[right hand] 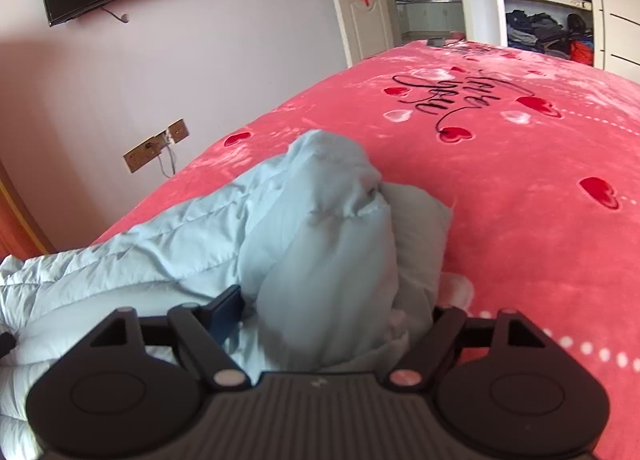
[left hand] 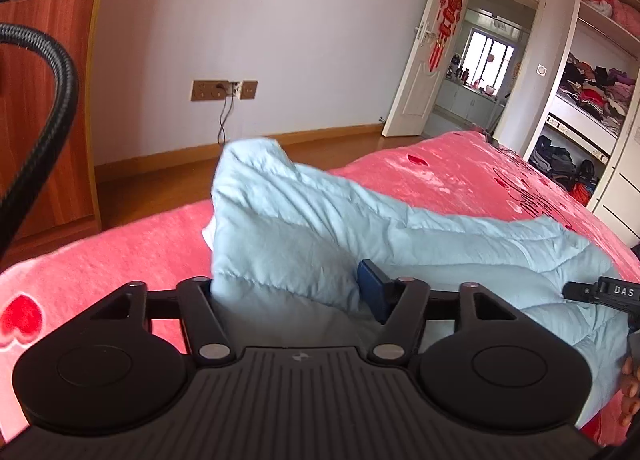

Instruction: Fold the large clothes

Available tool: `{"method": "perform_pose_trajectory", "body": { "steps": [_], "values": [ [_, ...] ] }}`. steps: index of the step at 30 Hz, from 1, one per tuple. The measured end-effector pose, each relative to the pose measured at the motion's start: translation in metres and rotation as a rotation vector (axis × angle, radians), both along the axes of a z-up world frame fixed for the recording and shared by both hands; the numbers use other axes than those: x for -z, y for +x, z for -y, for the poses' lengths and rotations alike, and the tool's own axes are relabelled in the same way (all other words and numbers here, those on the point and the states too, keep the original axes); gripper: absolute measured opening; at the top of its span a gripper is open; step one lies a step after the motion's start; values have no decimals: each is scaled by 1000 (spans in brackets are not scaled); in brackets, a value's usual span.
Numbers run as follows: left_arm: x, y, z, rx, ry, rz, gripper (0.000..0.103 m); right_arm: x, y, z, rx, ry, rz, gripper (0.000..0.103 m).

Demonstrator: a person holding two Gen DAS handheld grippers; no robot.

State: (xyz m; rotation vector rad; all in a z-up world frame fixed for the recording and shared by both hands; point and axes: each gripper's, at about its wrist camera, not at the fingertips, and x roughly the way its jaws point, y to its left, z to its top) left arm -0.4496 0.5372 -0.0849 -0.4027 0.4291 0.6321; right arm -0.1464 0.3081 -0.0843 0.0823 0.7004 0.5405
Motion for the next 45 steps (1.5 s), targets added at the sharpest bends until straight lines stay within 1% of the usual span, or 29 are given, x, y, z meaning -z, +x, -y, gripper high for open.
{"method": "perform_pose_trajectory", "body": {
  "steps": [2, 3, 4, 5, 6, 10, 16, 23, 28, 32, 39, 45],
  "values": [
    [-5, -3, 4, -12, 36, -4, 90, -4, -2, 7, 29, -3, 23, 91],
    [-9, -6, 6, -16, 57, -5, 92, -7, -4, 10, 43, -4, 33, 97],
    [-13, -7, 9, -19, 82, -5, 95, -10, -4, 15, 57, -2, 42, 101],
    [-17, -6, 9, -23, 102, -2, 98, -14, -6, 19, 65, 1, 55, 101],
    [-21, -9, 12, -24, 117, 1, 99, -17, -9, 24, 75, 1, 70, 101],
    [-36, -10, 26, -19, 141, 11, 103, -30, -25, 43, 114, 5, 97, 101],
    [-62, -8, 60, 22, 96, 19, 103, -45, -69, 69, 143, -15, 103, 101],
    [-84, -13, 120, 71, 120, 22, 103, -57, -130, 109, 157, -52, 89, 101],
    [-97, -37, 166, 130, 135, 25, 103, -67, -171, 144, 190, -65, 97, 101],
    [-104, -56, 190, 163, 133, 30, 103, -80, -202, 169, 221, -61, 112, 101],
    [-121, -87, 228, 230, 152, 22, 103, -107, -258, 207, 247, -47, 180, 101],
    [-131, -112, 266, 300, 206, 17, 103, -126, -300, 232, 269, -34, 245, 101]
  ]
}}
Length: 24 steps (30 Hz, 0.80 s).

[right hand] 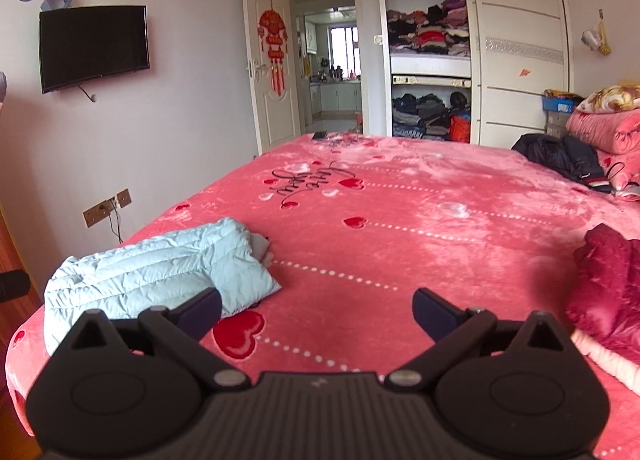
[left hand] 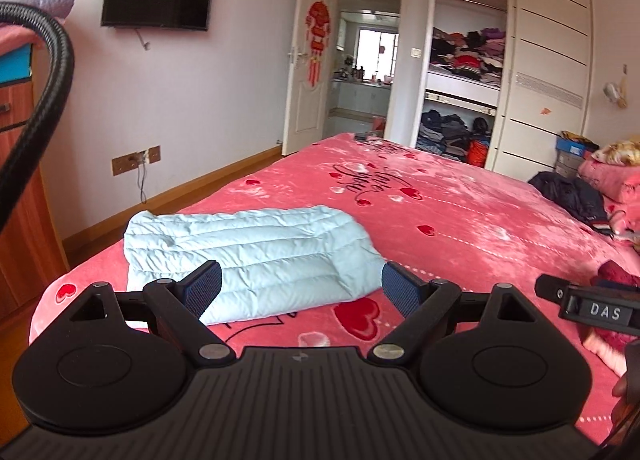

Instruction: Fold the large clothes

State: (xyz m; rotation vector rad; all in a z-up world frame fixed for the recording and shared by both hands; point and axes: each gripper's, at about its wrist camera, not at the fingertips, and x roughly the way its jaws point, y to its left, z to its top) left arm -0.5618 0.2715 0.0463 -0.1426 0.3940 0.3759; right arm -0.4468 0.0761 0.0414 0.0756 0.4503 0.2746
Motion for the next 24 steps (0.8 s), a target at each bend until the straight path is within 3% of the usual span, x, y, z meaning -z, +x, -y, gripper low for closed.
{"method": "perform_pose_trajectory", "body": {
  "steps": [9, 24],
  "values": [
    [-13, -26, 36, 45, 61, 26, 103, -24, -45, 28, 26, 9, 84, 101],
    [-20, -41, 57, 76, 61, 59, 103, -46, -84, 42, 55, 1, 186, 101]
  ]
}}
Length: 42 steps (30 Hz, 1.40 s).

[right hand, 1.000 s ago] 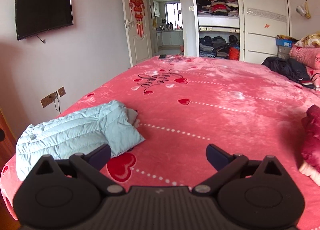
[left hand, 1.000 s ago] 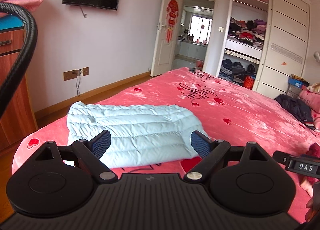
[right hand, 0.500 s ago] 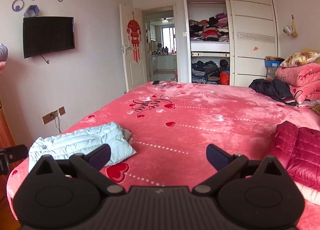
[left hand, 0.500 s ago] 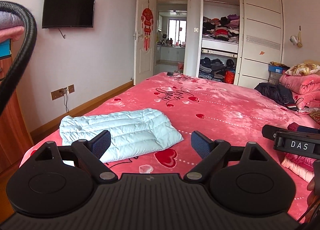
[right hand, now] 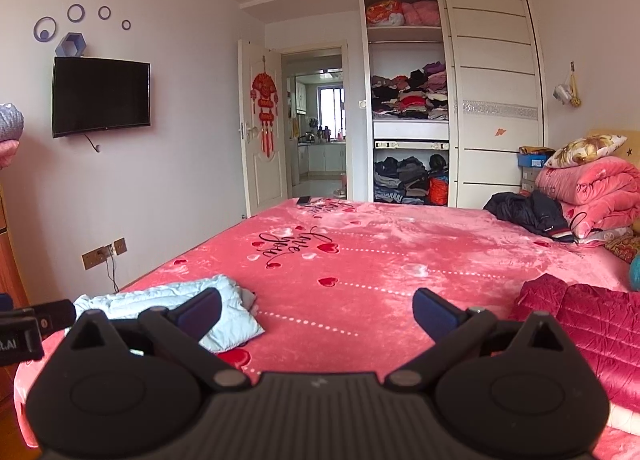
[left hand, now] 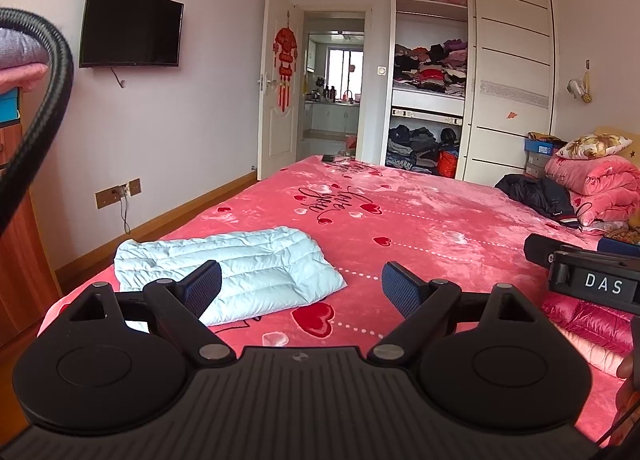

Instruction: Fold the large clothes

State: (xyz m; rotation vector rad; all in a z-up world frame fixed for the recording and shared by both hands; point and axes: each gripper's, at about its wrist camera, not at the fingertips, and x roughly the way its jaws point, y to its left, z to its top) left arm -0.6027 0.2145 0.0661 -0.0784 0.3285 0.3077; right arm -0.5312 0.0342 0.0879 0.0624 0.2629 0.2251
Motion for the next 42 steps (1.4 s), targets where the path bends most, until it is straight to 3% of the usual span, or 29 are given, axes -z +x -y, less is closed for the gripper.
{"method": "perform_pose_trajectory", "body": {
  "steps": [24, 42],
  "values": [
    [3, 3, -14, -54, -16, 4, 103, -6, -20, -6, -29, 6, 15, 101],
    [2, 1, -2, -88, 1, 8, 103, -5, -22, -11, -51, -9, 6, 101]
  ]
}}
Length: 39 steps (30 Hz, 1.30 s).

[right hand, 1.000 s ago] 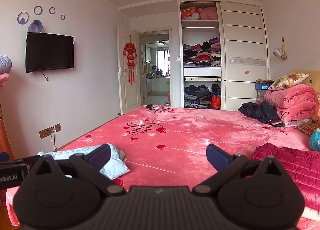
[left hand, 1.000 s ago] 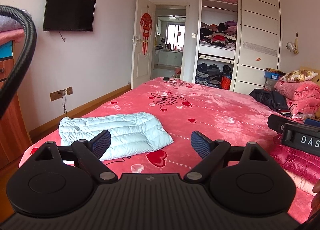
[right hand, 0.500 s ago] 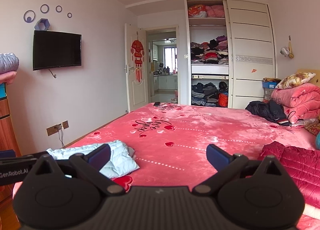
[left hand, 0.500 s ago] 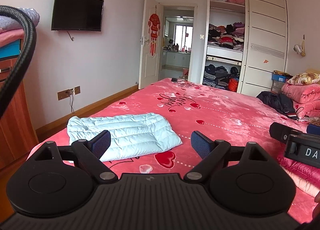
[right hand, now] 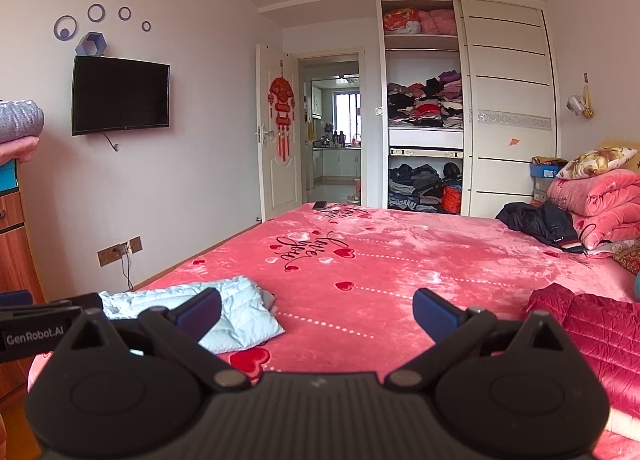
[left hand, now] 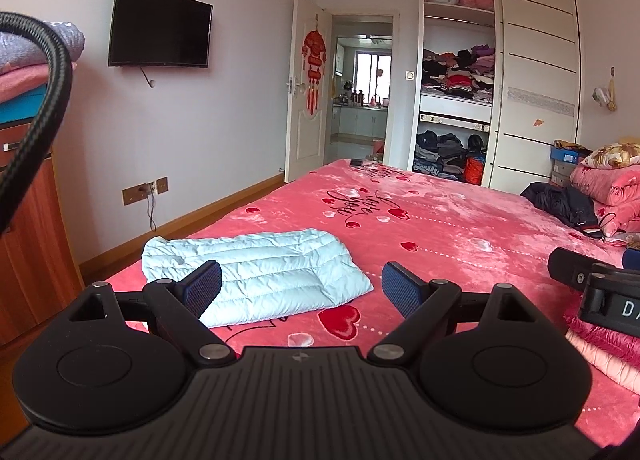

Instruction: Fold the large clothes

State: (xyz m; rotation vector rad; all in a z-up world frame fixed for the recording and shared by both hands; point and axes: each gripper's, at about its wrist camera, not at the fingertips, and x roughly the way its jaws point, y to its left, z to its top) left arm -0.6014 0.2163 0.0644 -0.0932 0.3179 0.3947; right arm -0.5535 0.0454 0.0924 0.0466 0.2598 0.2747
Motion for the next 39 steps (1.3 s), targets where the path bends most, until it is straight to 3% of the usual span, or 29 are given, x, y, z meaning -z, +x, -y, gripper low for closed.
{"method": "perform_pose_trajectory", "body": {
  "steps": [39],
  "values": [
    [-2, 1, -6, 34, -4, 12, 103, 17, 8, 18, 13, 12, -46, 101]
  ]
}}
